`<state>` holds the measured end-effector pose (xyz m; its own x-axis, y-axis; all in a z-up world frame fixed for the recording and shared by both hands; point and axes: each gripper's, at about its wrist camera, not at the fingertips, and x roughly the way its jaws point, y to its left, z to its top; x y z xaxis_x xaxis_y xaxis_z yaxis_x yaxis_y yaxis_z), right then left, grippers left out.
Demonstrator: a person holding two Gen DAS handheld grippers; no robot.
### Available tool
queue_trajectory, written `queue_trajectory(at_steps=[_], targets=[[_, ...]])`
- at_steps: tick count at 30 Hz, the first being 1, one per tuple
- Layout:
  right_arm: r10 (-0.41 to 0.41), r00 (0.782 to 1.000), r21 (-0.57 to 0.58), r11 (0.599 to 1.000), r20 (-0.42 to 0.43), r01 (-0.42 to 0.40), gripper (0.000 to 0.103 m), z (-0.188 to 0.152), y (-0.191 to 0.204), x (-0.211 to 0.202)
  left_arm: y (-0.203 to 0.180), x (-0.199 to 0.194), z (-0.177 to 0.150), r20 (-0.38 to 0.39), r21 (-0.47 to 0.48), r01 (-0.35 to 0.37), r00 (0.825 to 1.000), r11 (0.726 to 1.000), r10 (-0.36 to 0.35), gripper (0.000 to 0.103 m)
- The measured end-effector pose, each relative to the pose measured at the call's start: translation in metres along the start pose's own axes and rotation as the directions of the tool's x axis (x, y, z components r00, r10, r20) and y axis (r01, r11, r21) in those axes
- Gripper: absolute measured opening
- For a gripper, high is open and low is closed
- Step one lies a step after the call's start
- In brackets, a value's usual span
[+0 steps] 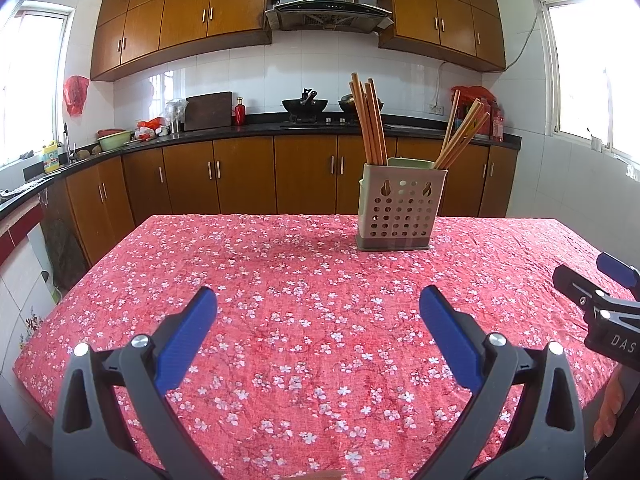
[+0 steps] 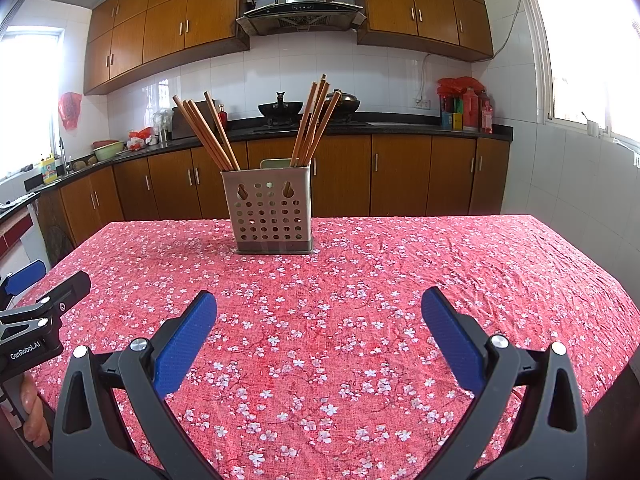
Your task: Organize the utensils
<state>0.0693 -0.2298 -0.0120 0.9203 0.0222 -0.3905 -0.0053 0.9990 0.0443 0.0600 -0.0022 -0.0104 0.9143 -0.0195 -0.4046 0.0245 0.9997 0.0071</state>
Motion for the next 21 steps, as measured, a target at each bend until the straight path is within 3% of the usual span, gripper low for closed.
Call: queue_trajectory(at_steps=[21], targets=[[0.001,1.000,0.003,1.000,-0.001,-0.001,0.101,0.0003,-0.0005,-0.0007,-0.0001,-0.0001,0.0002,-0.001,0.000,0.001,1.000,1.000,-0.001,0.099]])
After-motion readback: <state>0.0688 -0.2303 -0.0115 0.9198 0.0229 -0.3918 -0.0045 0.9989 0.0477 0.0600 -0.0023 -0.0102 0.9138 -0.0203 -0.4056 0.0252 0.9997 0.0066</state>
